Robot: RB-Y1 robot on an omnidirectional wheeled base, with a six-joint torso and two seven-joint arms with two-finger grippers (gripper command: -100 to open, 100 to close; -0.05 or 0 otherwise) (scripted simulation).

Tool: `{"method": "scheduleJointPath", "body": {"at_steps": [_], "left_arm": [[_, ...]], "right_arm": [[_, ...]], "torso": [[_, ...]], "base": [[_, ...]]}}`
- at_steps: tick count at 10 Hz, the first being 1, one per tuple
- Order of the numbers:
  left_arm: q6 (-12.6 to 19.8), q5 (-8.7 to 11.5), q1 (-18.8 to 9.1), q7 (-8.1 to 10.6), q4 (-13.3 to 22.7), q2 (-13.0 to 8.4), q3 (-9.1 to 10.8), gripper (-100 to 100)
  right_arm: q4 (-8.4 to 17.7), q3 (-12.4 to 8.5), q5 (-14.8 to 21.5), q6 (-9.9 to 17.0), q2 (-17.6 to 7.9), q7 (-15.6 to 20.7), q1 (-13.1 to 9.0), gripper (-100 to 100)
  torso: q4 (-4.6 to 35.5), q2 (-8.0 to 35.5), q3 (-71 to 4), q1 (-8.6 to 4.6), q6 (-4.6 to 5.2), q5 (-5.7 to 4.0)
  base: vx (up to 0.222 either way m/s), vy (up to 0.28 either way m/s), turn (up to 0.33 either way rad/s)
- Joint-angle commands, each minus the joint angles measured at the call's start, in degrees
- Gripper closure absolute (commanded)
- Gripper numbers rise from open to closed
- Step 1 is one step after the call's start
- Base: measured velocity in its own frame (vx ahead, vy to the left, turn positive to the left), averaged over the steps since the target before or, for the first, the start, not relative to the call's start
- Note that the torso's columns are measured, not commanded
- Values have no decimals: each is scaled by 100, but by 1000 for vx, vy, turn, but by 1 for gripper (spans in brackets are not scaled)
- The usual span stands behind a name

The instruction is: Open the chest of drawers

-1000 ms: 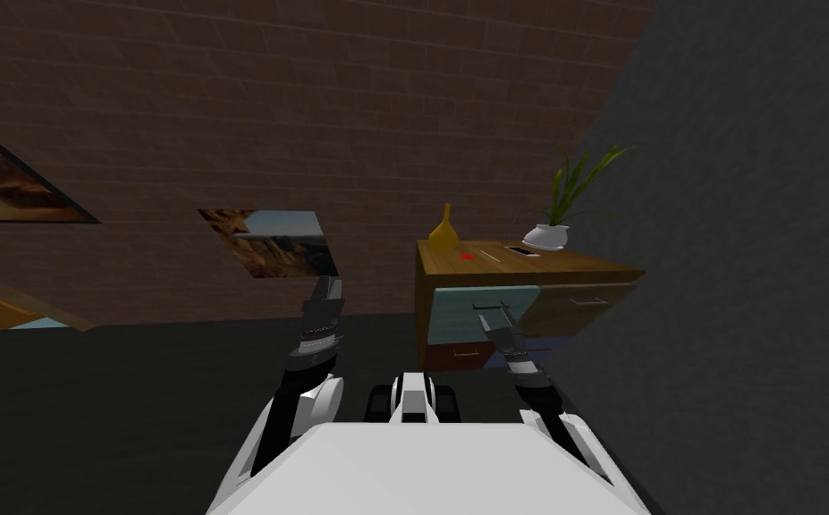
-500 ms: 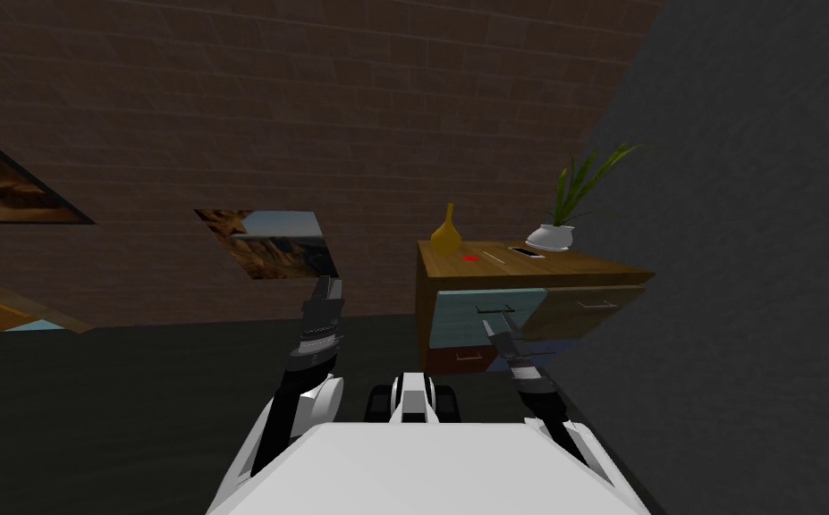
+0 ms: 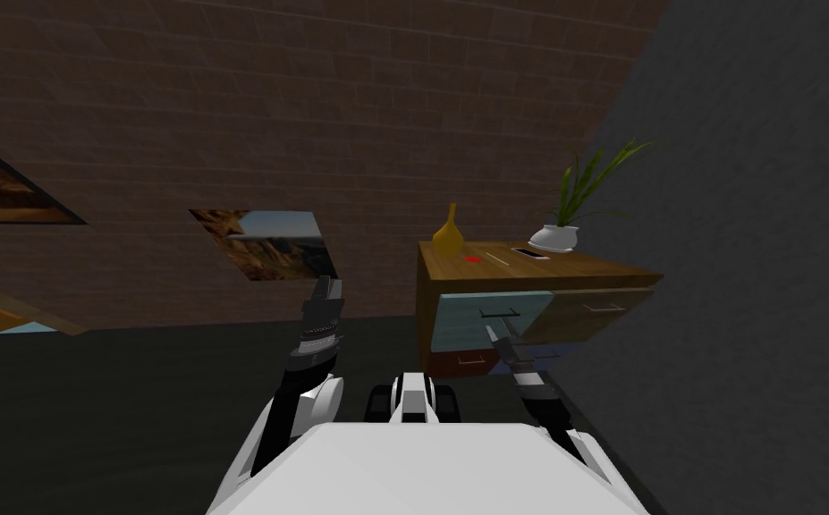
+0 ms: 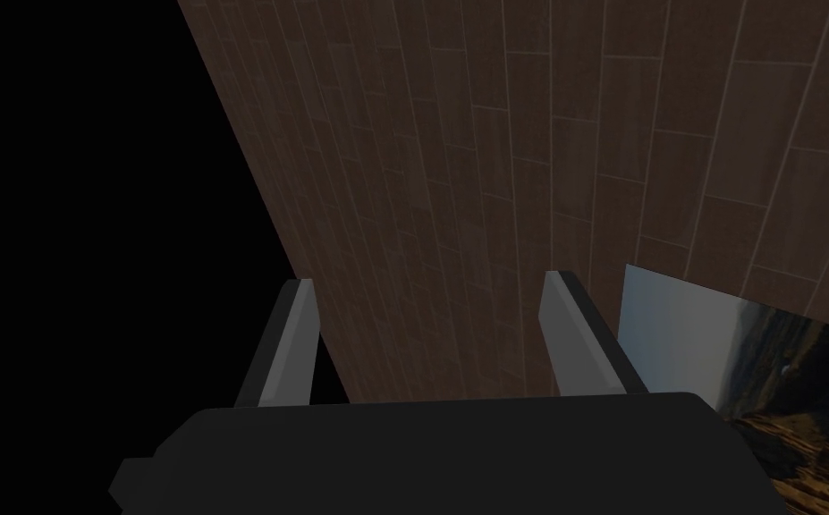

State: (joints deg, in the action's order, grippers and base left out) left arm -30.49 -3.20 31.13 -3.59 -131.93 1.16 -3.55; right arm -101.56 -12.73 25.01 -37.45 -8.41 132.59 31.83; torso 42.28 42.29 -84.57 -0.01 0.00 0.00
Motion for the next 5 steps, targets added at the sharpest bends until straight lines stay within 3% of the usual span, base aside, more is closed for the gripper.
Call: {"method": "scheduleJointPath", "body": {"at_steps": [1, 2, 4, 5], "left_arm": [[0, 0, 0, 0, 0, 0, 0, 0], [0, 0, 0, 0, 0, 0, 0, 0], [0, 0, 0, 0, 0, 0, 0, 0], [0, 0, 0, 0, 0, 0, 0, 0]], "right_arm": [[36, -29, 7, -21, -3, 107, 42, -100], [-99, -82, -8, 138, -105, 9, 39, -100], [-108, -86, -12, 119, -111, 10, 53, -100], [38, -33, 7, -24, -4, 128, 47, 100]], "torso": [[1, 2, 1, -1, 1, 0], [2, 6, 3, -2, 0, 0], [-4, -14, -9, 7, 0, 2], [0, 3, 1, -1, 1, 0]], "base": [[14, 4, -2], [59, 20, 47], [58, 24, 16], [-45, -23, -52]]}}
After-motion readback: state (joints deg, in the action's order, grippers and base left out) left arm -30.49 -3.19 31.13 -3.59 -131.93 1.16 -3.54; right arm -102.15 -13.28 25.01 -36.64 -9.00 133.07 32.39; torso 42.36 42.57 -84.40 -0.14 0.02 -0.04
